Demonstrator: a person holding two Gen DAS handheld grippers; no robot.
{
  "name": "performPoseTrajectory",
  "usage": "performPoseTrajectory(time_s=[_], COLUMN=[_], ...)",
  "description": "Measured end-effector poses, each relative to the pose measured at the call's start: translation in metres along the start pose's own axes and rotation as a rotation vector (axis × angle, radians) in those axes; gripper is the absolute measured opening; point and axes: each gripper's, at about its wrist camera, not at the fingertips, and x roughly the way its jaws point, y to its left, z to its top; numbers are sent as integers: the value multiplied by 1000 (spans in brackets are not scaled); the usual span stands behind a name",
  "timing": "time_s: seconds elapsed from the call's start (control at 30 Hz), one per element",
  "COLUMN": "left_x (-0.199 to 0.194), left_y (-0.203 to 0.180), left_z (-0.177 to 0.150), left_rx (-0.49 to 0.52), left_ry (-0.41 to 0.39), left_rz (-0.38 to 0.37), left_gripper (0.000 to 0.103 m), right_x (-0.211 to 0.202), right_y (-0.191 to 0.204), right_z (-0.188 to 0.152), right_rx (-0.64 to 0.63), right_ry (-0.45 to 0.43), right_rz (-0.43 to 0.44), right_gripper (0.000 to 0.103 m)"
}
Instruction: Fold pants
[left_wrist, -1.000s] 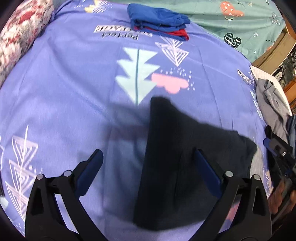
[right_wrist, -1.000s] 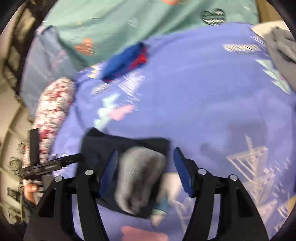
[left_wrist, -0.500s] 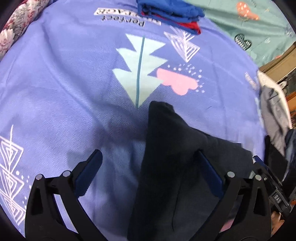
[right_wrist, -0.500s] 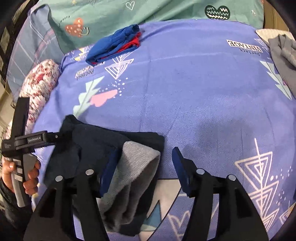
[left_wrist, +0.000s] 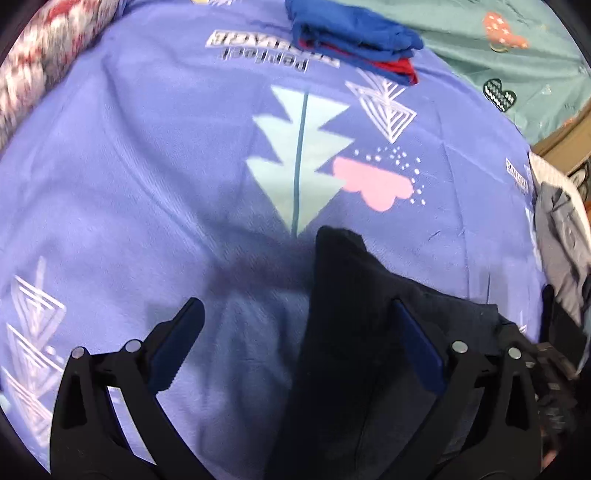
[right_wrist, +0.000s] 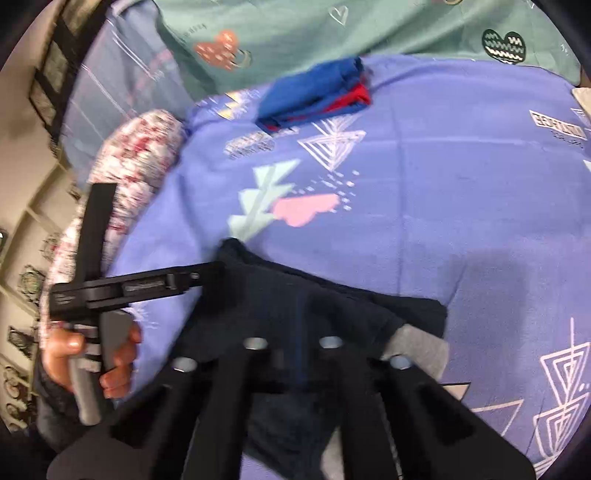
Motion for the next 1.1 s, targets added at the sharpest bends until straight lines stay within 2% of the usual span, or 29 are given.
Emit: performPoseTrajectory(time_s=[0.07, 0.17, 0.27, 0.33, 0.4, 0.47, 0.5, 0.57, 0.7, 0.77, 0.8, 0.83, 0.87, 0.93, 1.03, 1.1], left_x=[10, 10, -11, -26, -36, -34, -29, -16, -17, -25, -29, -30, -30, -25, -8, -2], left_y=[1, -2, -7, -7, -3, 3, 6, 10, 12, 10, 9, 8, 7, 8, 9, 11], left_z=[-1, -2, -8, -21, -39, -52, -58, -68, -63, -57, -55, -53, -50, -48, -46, -47], left_rx=[25, 39, 86, 130, 154, 152, 150, 149, 103, 118, 123, 127, 133, 134, 126, 111], left_ry=[9, 13, -14, -35, -39, -15, 7, 34, 67, 61, 52, 50, 66, 104, 188, 211], left_rz=[-7, 8, 20, 20, -17, -17, -14, -41, -62, -86, -100, -112, -130, -152, -195, -231], left_gripper=[101, 101, 101, 101, 101, 101, 101, 101, 101, 101, 101, 101, 101, 101, 101, 101], right_x=[10, 14, -8, -30, -49, -51, -47, -42, -45, -60, -71, -78, -83, -87, -77, -70], right_y=[-10, -19, -13, -7, -4, -7, -10, -14, -21, -27, -33, -39, -46, -59, -79, -87], right_z=[-7, -11, -13, -21, -38, -55, -65, -77, -76, -68, -65, -62, -62, -63, -67, -71], right_rx=[-7, 5, 0, -15, -43, -49, -45, -50, 7, 58, 90, 120, 147, 185, 269, 306], right_ry=[20, 30, 9, -2, 8, 50, 82, 93, 79, 36, -5, -41, -65, -77, -22, 3], right_rz=[-38, -8, 25, 88, 143, 175, 157, 137, 179, 253, 286, 277, 247, 209, 240, 253], right_gripper=[0, 0, 0, 4, 4, 15, 17, 17, 17, 28, 38, 61, 76, 81, 81, 81])
